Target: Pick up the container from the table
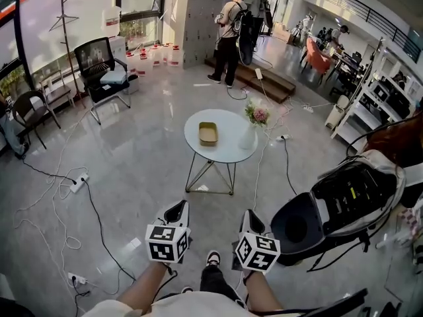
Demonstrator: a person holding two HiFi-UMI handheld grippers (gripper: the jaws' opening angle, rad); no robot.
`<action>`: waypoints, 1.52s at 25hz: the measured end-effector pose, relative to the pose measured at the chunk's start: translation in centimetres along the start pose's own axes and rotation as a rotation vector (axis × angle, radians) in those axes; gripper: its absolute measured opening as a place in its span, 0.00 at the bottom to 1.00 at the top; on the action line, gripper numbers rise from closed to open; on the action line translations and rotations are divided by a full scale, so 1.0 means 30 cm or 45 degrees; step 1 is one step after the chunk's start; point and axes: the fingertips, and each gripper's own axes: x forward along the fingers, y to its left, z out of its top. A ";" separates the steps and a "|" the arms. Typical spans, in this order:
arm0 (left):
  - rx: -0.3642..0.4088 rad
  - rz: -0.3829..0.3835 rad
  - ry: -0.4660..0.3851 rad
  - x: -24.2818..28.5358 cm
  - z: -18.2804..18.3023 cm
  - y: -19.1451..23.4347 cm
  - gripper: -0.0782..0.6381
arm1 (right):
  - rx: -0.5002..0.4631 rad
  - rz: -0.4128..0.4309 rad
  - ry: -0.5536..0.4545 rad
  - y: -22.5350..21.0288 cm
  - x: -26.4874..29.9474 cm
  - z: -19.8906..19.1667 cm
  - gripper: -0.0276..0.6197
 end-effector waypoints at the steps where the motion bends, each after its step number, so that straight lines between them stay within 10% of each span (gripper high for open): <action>1: -0.003 0.003 0.003 0.013 -0.001 0.005 0.13 | 0.002 0.000 0.004 -0.007 0.012 -0.002 0.08; 38: -0.025 0.178 -0.088 0.635 0.276 0.072 0.13 | -0.080 0.192 -0.026 -0.211 0.664 0.352 0.08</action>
